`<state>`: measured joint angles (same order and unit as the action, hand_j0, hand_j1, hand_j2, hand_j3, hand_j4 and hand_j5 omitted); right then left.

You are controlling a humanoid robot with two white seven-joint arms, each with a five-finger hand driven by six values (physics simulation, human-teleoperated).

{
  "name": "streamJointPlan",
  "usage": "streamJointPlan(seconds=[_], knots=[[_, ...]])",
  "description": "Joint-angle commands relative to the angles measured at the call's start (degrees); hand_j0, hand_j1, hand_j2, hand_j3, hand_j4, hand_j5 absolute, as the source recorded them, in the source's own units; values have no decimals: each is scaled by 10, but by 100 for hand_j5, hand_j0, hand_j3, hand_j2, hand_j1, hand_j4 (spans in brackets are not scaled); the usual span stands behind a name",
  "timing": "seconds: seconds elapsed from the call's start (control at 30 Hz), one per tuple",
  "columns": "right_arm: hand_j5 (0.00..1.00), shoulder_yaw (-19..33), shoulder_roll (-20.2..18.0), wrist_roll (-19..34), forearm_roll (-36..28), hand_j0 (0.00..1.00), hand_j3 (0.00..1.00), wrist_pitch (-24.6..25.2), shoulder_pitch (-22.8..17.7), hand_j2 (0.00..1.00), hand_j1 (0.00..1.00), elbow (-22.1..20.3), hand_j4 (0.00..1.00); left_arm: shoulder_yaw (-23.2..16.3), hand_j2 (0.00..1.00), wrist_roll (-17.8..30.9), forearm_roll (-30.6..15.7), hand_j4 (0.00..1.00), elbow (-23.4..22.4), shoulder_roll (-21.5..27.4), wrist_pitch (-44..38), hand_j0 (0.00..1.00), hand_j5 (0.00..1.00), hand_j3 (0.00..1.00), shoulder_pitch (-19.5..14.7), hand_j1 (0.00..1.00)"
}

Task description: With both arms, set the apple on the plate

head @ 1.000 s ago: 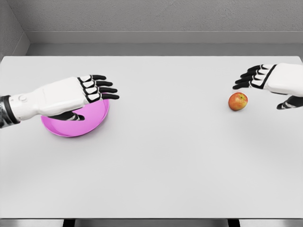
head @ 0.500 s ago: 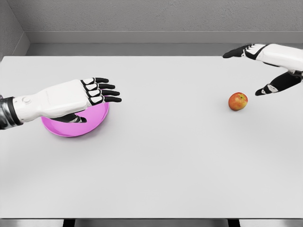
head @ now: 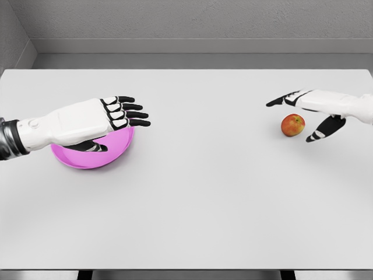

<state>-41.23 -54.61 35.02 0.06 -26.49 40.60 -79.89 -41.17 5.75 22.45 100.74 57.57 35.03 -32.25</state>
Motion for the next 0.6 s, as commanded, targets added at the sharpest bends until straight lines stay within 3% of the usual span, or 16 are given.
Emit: streamJointPlan(seconds=[0.0, 0.13, 0.2, 0.57], knots=[[100, -18, 20, 0, 8, 100, 100, 1, 1, 100, 100, 27, 100, 0, 100, 0, -4, 100, 0, 0, 0, 100, 100, 100, 0, 100], [100, -21, 24, 0, 21, 100, 100, 1, 3, 100, 100, 40, 100, 0, 100, 0, -4, 100, 0, 0, 0, 100, 100, 100, 0, 100], [100, -21, 46, 0, 36, 100, 100, 1, 4, 100, 100, 62, 100, 0, 100, 0, -3, 100, 0, 0, 0, 100, 100, 100, 0, 100], [100, -19, 47, 0, 42, 100, 100, -34, 15, 100, 100, 136, 100, 0, 100, 0, 3, 100, 0, -2, 0, 100, 100, 100, 0, 100]])
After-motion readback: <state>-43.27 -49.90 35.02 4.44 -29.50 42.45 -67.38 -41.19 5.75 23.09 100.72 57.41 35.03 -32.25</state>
